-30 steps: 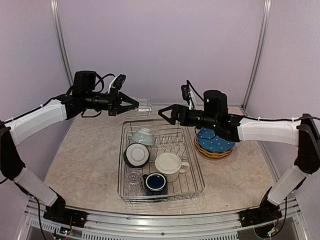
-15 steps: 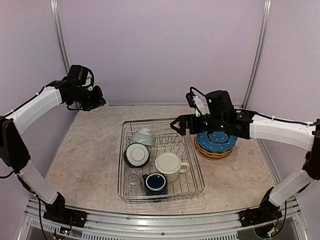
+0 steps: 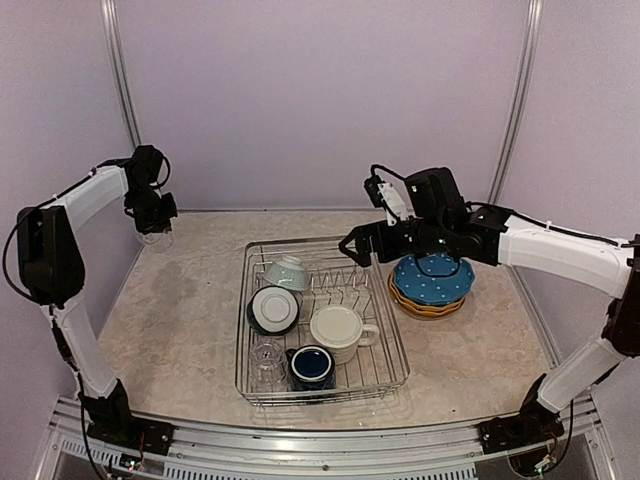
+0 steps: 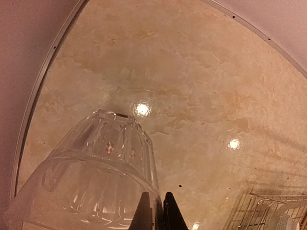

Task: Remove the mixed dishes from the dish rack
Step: Place the cup at the corner of the board, then grab the cup from the dish rack, then pass from the right arm to the left

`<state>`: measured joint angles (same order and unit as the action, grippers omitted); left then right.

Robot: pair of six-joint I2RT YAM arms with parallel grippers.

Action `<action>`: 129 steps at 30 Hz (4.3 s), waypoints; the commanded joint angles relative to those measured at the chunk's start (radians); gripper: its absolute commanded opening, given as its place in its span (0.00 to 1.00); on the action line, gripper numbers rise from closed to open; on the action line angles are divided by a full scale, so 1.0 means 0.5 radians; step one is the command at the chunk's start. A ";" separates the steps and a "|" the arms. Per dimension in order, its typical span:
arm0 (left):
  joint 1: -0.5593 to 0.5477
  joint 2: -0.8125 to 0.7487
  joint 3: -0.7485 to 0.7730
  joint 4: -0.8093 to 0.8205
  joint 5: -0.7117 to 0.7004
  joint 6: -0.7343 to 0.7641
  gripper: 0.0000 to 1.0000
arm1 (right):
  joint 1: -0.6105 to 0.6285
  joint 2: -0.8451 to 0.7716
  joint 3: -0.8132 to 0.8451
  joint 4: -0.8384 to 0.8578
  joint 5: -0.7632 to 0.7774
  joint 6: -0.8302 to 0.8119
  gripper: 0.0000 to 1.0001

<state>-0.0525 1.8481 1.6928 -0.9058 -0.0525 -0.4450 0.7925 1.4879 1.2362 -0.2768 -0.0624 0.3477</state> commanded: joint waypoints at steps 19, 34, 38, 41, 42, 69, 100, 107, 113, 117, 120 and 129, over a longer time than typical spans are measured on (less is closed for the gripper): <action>0.246 0.406 0.176 -0.259 0.063 0.135 0.01 | 0.222 0.226 0.201 -0.215 0.303 -0.240 1.00; 0.305 0.314 0.200 -0.231 0.290 0.194 0.54 | 0.643 0.544 0.569 -0.520 0.397 -0.259 1.00; 0.304 0.087 0.112 -0.130 0.379 0.205 0.64 | 0.779 0.708 0.770 -0.685 0.378 -0.073 1.00; 0.298 -0.028 0.091 -0.113 0.394 0.215 0.69 | 0.851 0.829 0.889 -0.791 0.329 0.093 1.00; 0.300 -0.056 0.084 -0.102 0.411 0.213 0.70 | 0.870 0.869 0.933 -0.842 0.324 0.130 1.00; -0.122 -0.442 -0.125 0.158 0.622 0.325 0.86 | 1.096 1.338 1.345 -1.156 0.330 0.090 0.93; -0.294 -0.461 -0.179 0.233 0.719 0.354 0.93 | 1.094 0.835 1.050 -0.639 0.372 -0.071 0.19; -0.378 -0.531 -0.318 0.483 1.034 0.284 0.93 | 1.048 0.236 0.399 -0.014 0.579 -0.087 0.02; -0.491 -0.718 -0.559 0.904 1.525 0.133 0.96 | 0.811 -0.261 -0.178 0.430 0.712 0.186 0.00; -0.536 -0.810 -0.747 1.322 1.915 -0.088 0.96 | 0.598 -0.531 -0.497 0.772 0.554 0.367 0.00; -0.556 -0.820 -0.856 1.657 2.174 -0.280 0.96 | 0.439 -0.670 -0.695 0.992 0.407 0.498 0.00; -0.824 -0.694 -0.921 1.977 2.400 -0.465 0.85 | 0.129 -0.567 -0.873 1.826 -0.133 0.787 0.00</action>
<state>-0.4026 1.4731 1.2442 -0.0059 1.0706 -0.6346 0.8860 1.1416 0.7765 0.3435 0.0399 0.6575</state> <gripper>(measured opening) 0.862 0.658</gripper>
